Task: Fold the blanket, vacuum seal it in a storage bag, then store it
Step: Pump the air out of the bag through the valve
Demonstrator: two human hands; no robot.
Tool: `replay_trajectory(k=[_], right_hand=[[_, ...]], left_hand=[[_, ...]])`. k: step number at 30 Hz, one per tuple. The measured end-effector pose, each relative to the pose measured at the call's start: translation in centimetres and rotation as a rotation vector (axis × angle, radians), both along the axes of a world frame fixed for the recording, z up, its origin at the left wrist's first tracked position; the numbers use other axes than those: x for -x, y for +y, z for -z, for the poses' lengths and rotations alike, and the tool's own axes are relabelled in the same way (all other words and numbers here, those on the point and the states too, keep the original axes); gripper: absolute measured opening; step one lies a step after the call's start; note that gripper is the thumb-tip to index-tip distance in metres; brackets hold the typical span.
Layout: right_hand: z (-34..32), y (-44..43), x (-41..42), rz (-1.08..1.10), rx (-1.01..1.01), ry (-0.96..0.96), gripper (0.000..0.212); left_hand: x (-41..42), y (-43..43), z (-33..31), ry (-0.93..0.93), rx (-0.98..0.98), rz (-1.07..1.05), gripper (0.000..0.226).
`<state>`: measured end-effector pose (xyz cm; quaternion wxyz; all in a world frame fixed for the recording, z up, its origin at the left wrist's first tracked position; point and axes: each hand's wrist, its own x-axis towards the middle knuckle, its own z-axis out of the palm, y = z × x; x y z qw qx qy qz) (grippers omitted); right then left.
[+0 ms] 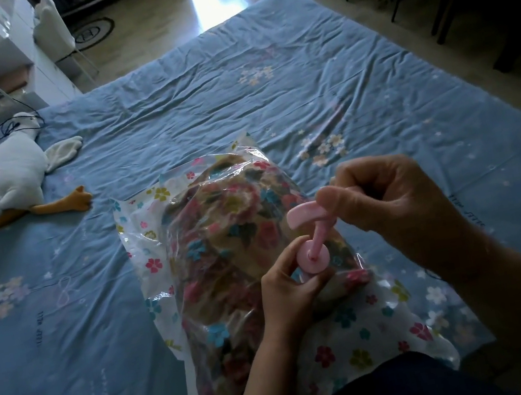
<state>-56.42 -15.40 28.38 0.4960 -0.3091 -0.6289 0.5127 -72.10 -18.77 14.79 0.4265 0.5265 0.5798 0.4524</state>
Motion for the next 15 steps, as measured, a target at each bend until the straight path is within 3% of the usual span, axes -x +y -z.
replay_trajectory(k=[2,6,8,11,15], right_hand=[[1.8,0.2,0.2,0.023,0.03,-0.072,0.038],[8.1,0.3,0.3,0.023,0.261,-0.444,0.044],[8.0,0.3,0.2,0.032,0.222,-0.485,0.045],[3.3,0.1,0.3,-0.003,0.116,-0.297,0.051],[-0.2,-0.2,-0.3,-0.135,0.122,0.047,0.038]], left_hand=[[-0.1,-0.1,0.3,-0.003,0.001,-0.01,0.054],[-0.5,-0.4,0.2,-0.028,-0.016,-0.025,0.05],[-0.5,-0.4,-0.1,-0.025,-0.026,-0.017,0.048],[-0.1,-0.1,-0.2,0.015,-0.04,0.007,0.045],[-0.3,-0.2,-0.3,0.0,-0.01,-0.012,0.049]])
